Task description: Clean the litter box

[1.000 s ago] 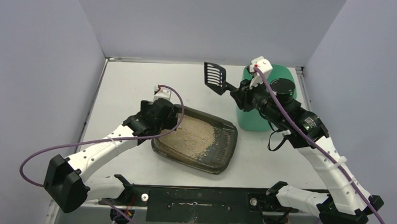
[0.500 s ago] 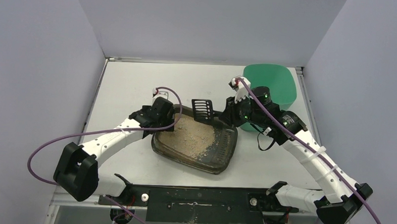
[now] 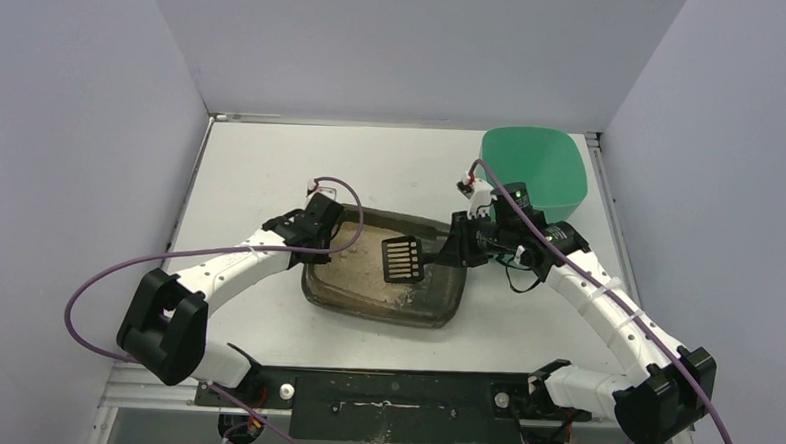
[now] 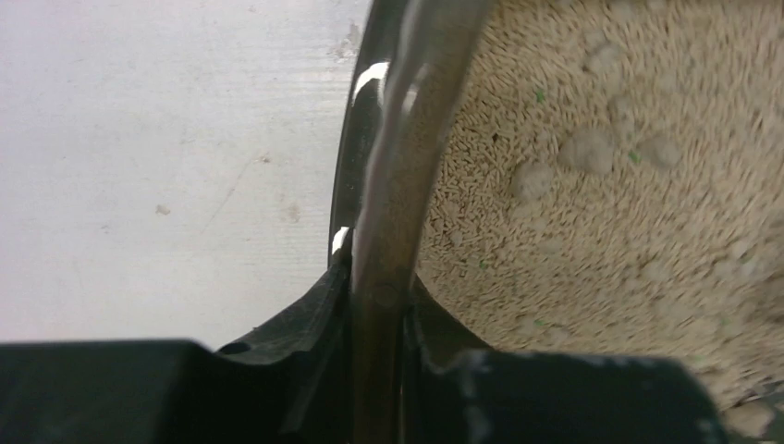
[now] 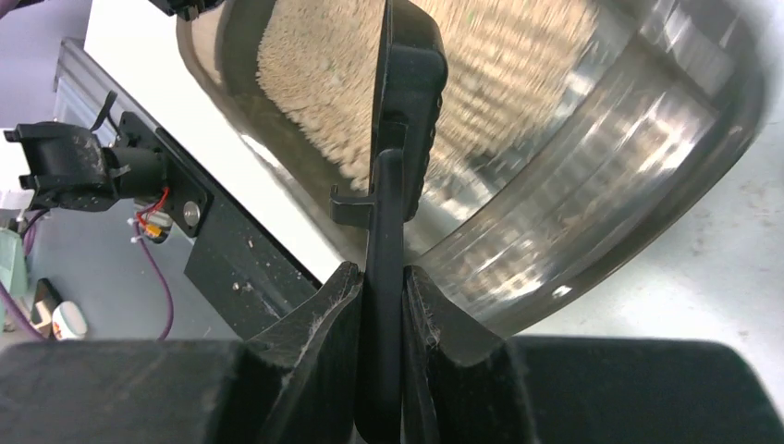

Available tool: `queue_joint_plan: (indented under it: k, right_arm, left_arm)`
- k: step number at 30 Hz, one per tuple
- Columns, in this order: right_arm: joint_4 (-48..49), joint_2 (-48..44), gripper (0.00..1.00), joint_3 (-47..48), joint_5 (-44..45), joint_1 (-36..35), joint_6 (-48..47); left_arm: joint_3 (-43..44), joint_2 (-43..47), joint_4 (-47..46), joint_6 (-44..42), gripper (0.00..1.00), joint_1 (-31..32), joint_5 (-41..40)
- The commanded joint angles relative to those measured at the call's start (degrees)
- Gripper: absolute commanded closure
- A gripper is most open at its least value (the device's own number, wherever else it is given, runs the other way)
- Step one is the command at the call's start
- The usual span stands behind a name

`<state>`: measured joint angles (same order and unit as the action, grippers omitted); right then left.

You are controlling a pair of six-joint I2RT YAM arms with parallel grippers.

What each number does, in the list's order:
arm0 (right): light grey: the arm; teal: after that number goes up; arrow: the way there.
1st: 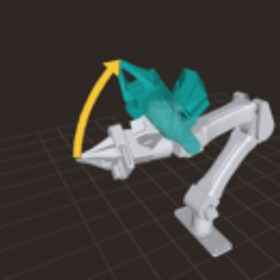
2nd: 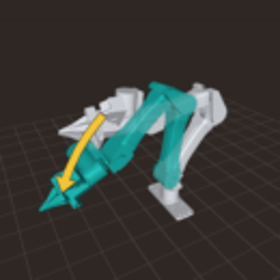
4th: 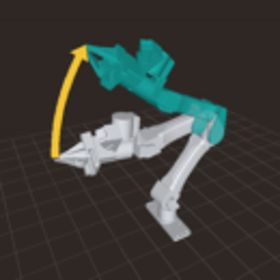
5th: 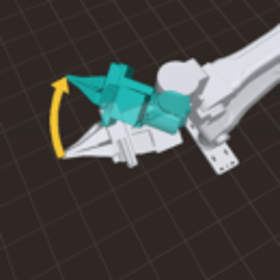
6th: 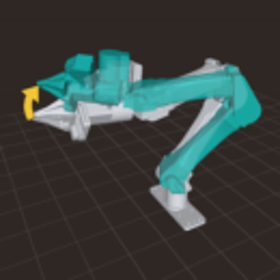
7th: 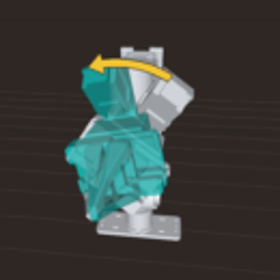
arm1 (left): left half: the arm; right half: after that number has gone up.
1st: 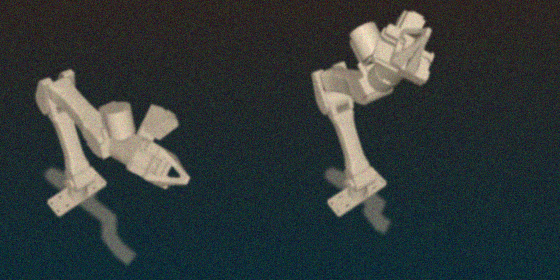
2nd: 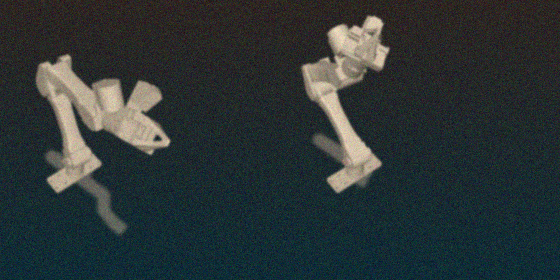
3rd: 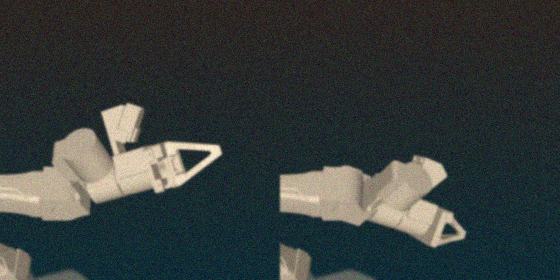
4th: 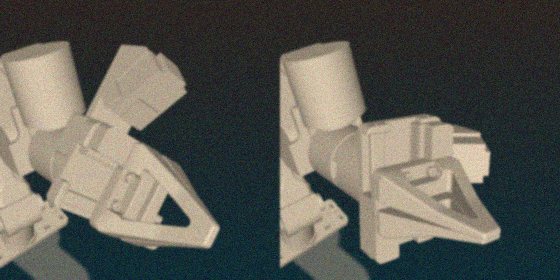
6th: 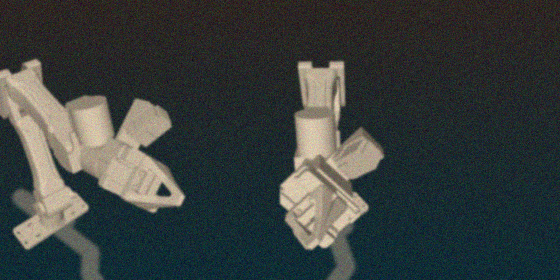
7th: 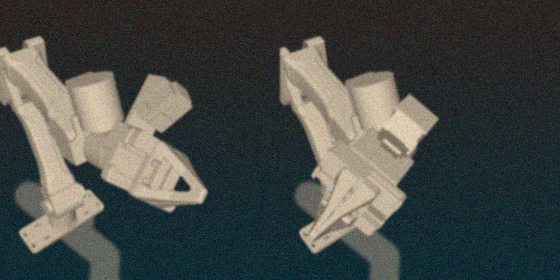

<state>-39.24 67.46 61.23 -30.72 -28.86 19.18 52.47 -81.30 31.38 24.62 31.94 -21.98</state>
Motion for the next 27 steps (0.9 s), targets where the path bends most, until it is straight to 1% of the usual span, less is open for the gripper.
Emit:
queue_joint_plan:
  k: [1, 3, 4, 10, 12, 20, 24, 27]
  right_arm:
    - [4.0, 0.5, 1.0, -2.1, -3.5, 0.2, 2.2]
    - [4.4, 0.9, 1.0, -3.3, -3.4, 0.1, 3.1]
    - [3.8, 1.0, 1.0, -3.4, -2.2, 0.2, 3.4]
    - [-0.6, -0.6, 1.0, -0.9, 8.8, 0.3, 3.8]
    - [-2.1, -0.3, 1.0, 0.9, 10.8, 0.3, 3.9]
    - [-5.4, 3.6, 1.0, 5.0, 12.7, 0.3, 5.4]
    - [-4.6, 5.8, 1.0, 4.8, 11.7, 0.1, 7.1]
    - [-3.2, 7.3, 1.0, 3.9, 11.1, -0.2, 8.3]
  left_arm:
    - [2.1, -0.2, -0.8, 1.8, 0.91, -0.8, -0.4]
    - [2.5, 0.1, -0.4, 1.7, 0.99, -0.8, -0.7]
    - [2.7, 0.5, -0.2, 1.6, 1.0, -0.8, -1.1]
    - [3.3, 3.9, 0.3, 0.2, 1.0, -0.7, -2.8]
    - [3.5, 4.9, 0.6, -0.4, 1.0, -0.7, -2.9]
    - [3.7, 9.0, 1.7, -2.3, 1.0, 0.4, -6.8]
    - [3.8, 10.9, 1.8, -2.9, 1.0, 3.0, -10.2]
    - [4.1, 12.0, 2.2, -3.4, 1.0, 6.1, -13.9]
